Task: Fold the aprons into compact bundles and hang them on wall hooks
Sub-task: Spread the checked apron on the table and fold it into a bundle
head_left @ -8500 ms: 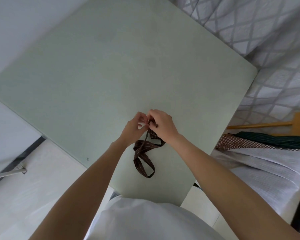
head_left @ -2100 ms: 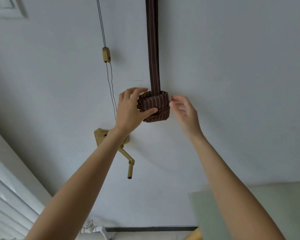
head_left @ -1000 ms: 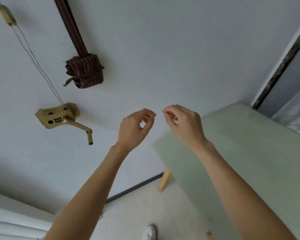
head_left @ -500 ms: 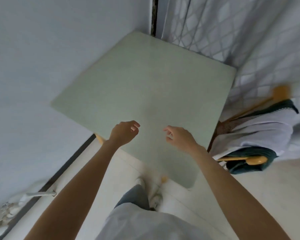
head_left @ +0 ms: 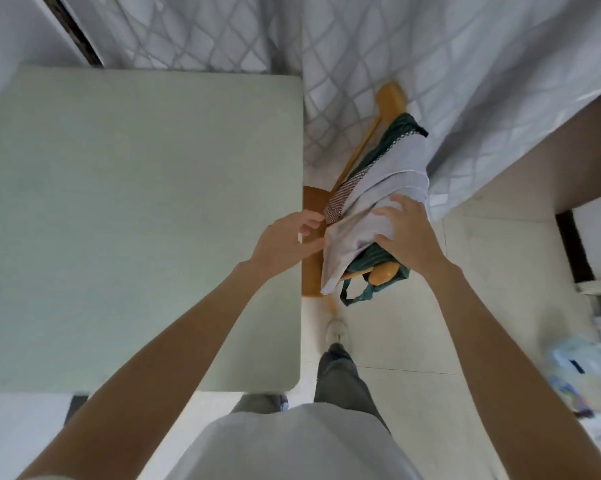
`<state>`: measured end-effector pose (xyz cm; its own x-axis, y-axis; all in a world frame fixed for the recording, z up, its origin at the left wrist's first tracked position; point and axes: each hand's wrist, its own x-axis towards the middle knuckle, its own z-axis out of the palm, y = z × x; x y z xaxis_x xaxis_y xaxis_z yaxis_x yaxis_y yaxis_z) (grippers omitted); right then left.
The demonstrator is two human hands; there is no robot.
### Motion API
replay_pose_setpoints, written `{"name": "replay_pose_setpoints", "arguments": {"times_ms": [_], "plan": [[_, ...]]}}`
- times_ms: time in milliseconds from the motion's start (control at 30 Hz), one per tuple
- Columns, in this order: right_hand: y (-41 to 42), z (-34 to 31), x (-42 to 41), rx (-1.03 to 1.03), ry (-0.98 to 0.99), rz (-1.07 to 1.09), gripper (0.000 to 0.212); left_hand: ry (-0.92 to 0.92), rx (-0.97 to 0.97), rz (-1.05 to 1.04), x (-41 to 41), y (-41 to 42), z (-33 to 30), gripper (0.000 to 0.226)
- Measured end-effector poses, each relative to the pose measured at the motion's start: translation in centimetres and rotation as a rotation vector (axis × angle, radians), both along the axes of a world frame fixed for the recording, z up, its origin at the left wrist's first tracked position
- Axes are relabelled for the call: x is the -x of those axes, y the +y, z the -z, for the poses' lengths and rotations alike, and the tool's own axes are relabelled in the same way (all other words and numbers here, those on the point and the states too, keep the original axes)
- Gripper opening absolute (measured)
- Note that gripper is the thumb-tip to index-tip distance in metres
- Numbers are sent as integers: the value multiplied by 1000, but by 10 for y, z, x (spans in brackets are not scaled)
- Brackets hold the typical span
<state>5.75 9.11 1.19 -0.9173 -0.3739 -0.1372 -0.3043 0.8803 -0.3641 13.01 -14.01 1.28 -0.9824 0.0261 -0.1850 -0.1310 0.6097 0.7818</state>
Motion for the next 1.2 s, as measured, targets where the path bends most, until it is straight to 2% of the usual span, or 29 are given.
{"name": "replay_pose_setpoints", "arguments": {"times_ms": [133, 200, 267, 333, 467, 567, 633, 700, 800, 933, 1033, 1100, 1200], "plan": [[44, 6, 45, 142, -234, 126, 88, -50, -20, 92, 62, 62, 9, 71], [52, 6, 62, 218, -317, 104, 98, -132, -119, 101, 84, 85, 15, 78], [59, 6, 79, 247, -289, 102, 91, -240, -232, 51, 103, 105, 23, 79], [64, 8, 94, 278, -225, 147, 80, -274, -169, 29, 116, 114, 31, 88], [73, 8, 121, 251, -171, 99, 49, -172, -166, -44, 137, 126, 41, 92], [75, 3, 139, 154, -33, -38, 21, -79, -6, -86, 156, 127, 40, 95], [77, 4, 149, 77, 79, -135, 17, -25, 76, -19, 168, 127, 42, 97], [77, 3, 152, 78, 151, -167, 20, -99, 36, 114, 174, 128, 39, 98], [77, -8, 149, 126, 112, -117, 23, -258, -87, 188, 171, 127, 28, 86], [63, -25, 134, 160, 118, -117, 20, -148, -101, -11, 148, 104, 22, 44], [49, -40, 121, 317, -47, -116, 16, -78, -100, -58, 131, 82, 8, 16], [35, -50, 104, 427, -171, -132, 10, 25, -64, -96, 112, 62, -5, 19], [5, -58, 67, 523, -274, -137, 8, 155, 60, -82, 75, 23, -17, 40]]}}
